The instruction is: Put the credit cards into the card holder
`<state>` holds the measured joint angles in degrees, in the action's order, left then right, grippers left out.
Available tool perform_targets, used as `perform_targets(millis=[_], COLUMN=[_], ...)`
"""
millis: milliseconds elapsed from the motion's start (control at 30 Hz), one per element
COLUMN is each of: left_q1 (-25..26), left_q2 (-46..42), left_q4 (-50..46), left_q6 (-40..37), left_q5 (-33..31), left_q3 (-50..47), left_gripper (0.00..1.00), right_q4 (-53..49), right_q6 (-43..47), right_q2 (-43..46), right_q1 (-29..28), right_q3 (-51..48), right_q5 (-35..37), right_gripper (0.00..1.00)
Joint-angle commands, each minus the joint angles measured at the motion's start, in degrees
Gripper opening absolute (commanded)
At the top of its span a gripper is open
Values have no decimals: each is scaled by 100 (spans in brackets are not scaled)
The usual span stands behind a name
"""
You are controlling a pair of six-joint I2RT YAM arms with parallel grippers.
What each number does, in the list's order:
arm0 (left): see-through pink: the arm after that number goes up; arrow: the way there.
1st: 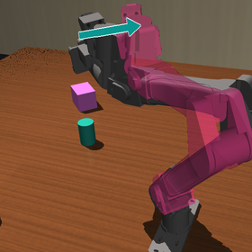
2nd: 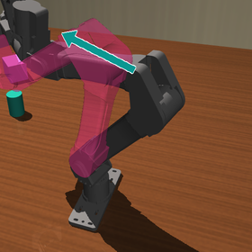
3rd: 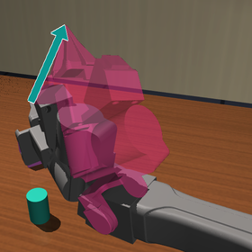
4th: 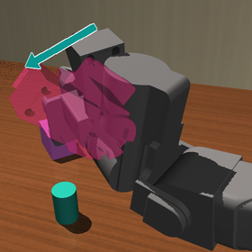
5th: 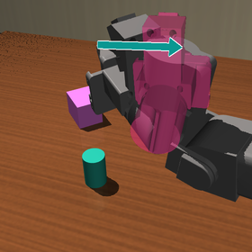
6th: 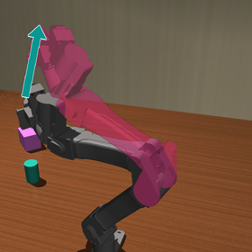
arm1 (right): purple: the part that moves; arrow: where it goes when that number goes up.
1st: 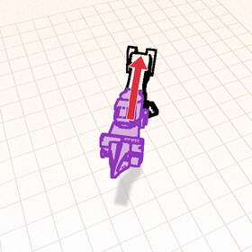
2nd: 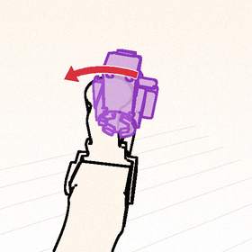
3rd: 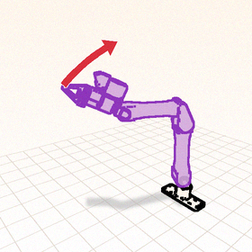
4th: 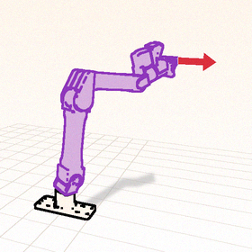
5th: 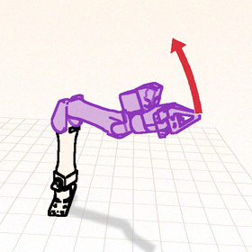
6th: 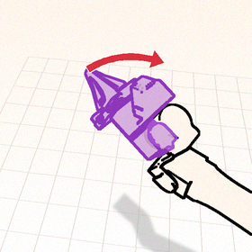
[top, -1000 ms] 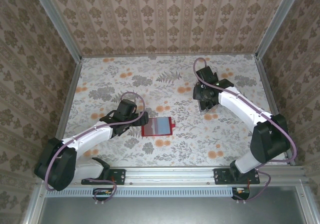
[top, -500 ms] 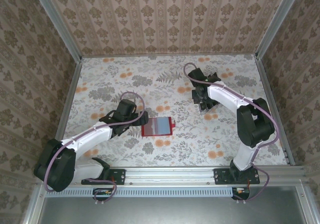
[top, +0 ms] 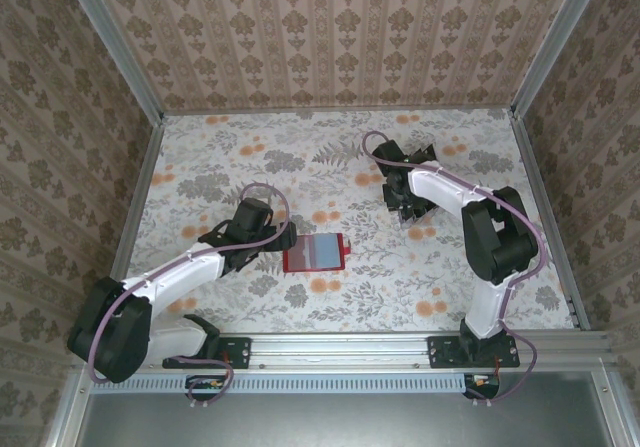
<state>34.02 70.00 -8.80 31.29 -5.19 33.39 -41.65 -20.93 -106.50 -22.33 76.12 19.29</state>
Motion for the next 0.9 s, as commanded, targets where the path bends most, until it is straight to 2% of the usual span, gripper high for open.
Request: perform_targets(millis=[0,133,333,600,867], left_q1=[-28,-27,-28,-27,-27], left_q2=[-109,-111,-109,-113,-136], left_q4=[-97,-94,-92,-85,-74], left_q6=[-3,0,0,9,4], left_q5=[-87,-87,-96,-87,-79], left_q3=[-105,-115,-114,-134,-148], left_gripper=[97,97,97,97,97], right_q4=[-169,-129,-51,-28,-10], right_q6=[58,58,43,22,27], right_q2=[-102,-102,50,88,101], right_q1=[56,84,148,216,263], right_q3=[125,115,75,92,104], right_q5=[111,-70,-279,-473,-516], right_gripper=[44,42,33,25,23])
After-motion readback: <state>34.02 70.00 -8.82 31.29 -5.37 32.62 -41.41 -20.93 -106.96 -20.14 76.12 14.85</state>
